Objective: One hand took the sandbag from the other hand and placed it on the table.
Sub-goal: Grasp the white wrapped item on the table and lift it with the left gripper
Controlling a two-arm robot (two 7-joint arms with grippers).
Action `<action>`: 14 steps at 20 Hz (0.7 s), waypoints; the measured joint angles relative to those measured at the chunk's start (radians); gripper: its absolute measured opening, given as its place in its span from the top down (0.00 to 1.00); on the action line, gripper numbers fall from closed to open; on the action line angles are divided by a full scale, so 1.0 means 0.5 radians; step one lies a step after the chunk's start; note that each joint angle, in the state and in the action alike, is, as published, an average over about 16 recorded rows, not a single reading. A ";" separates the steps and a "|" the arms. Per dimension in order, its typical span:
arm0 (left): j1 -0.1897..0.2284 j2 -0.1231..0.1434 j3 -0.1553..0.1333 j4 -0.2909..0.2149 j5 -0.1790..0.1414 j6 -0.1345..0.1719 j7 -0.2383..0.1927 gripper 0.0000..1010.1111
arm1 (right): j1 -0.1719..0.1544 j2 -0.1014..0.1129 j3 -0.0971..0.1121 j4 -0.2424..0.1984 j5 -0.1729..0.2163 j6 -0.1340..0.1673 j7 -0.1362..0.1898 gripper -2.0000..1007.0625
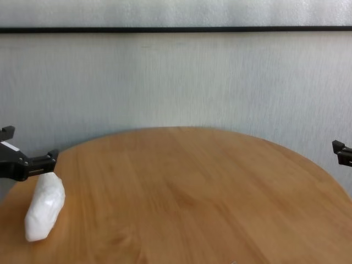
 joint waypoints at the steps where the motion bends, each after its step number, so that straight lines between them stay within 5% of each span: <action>1: 0.000 0.000 0.000 0.000 0.000 0.000 0.000 0.01 | 0.000 0.000 0.000 0.000 0.000 0.000 0.000 0.01; 9: 0.013 0.004 -0.003 -0.030 0.021 0.025 0.005 0.01 | 0.000 0.000 0.000 0.000 0.000 0.000 0.000 0.01; 14: 0.037 0.015 -0.012 -0.102 0.044 0.120 0.003 0.01 | 0.000 0.000 0.000 0.000 0.000 0.000 0.000 0.01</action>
